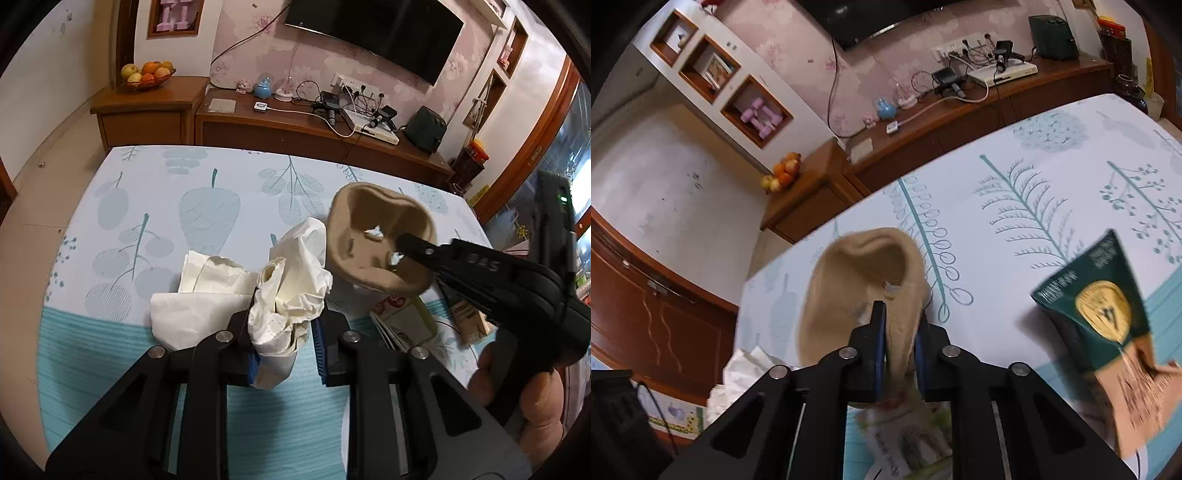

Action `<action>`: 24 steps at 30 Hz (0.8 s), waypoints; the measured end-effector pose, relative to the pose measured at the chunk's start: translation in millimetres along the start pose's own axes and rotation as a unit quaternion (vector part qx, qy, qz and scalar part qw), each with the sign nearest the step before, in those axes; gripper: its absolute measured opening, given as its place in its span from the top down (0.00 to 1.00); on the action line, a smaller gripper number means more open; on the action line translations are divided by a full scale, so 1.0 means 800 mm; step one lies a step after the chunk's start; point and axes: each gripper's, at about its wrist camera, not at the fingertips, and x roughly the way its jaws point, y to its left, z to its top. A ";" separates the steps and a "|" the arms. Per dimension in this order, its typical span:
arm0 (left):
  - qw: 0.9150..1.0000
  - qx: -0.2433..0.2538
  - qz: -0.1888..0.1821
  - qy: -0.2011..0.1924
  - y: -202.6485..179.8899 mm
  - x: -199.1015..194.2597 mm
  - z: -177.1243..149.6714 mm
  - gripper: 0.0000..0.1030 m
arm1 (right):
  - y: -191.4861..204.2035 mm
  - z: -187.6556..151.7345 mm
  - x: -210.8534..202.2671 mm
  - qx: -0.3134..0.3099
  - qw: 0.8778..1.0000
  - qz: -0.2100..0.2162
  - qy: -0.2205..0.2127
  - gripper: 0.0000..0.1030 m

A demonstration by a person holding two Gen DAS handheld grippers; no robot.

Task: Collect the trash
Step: 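Lift the tissues and pulp tray off the table with both tools, then carry the tissues and pulp tray over the bin and open both tools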

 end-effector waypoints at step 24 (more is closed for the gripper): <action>0.991 0.010 -0.129 0.016 -0.107 -0.339 -0.157 0.81 | -0.016 -0.242 -0.465 -0.040 0.993 0.067 -0.087 0.88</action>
